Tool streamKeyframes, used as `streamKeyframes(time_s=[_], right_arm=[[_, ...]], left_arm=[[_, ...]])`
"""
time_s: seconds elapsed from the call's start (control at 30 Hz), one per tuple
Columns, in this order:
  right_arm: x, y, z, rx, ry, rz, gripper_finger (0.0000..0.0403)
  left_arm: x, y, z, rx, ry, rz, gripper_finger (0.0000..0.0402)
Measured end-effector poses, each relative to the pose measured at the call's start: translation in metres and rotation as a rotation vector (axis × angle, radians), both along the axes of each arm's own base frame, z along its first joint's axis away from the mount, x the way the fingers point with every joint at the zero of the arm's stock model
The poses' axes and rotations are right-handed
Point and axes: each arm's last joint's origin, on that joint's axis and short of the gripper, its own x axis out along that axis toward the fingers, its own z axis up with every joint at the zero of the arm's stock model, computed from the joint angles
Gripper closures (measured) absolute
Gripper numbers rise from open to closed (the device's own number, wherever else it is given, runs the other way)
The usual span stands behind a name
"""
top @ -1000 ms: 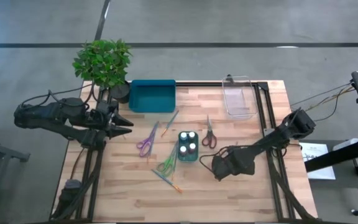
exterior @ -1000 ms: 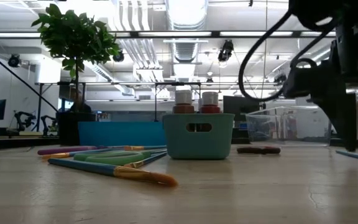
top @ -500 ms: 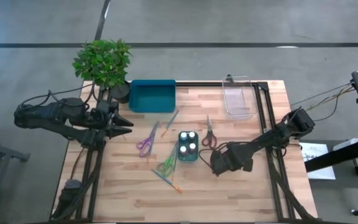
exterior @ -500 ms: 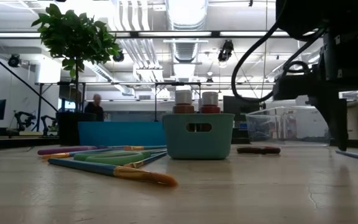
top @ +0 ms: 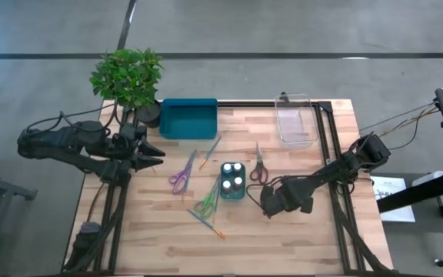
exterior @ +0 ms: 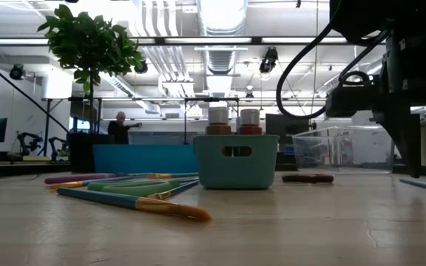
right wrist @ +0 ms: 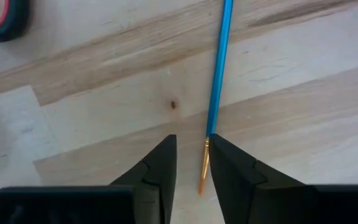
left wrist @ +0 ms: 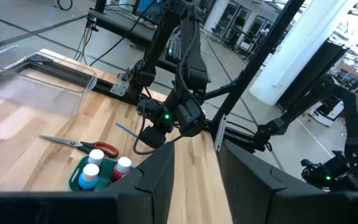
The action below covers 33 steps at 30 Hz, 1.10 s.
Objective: Pick & Place Paint Supplies
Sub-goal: Put the right small blue paint brush into the blue bin
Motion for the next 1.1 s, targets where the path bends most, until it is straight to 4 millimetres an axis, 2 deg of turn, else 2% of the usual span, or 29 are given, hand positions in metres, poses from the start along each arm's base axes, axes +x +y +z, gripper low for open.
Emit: streamKeyframes(time_s=[0.27,0.4,0.57,1.1], right_arm=[[-0.001,0.000,-0.001,0.006,0.003,0.001,0.0313],[-0.007,-0.001,-0.008,0.024,0.034,-0.005,0.0313],[-0.005,-0.001,-0.006,0.045,-0.036,-0.005,0.0313],[-0.008,-0.002,-0.014,0.050,-0.048,-0.006,0.0313]], left_arm=[[0.000,0.000,0.000,-0.003,0.000,0.001,0.0261],[0.000,0.000,0.000,-0.003,0.000,0.001,0.0261],[0.000,0.000,0.000,-0.002,0.001,0.001,0.0261],[0.000,0.000,0.000,-0.013,0.004,0.002,0.0261]])
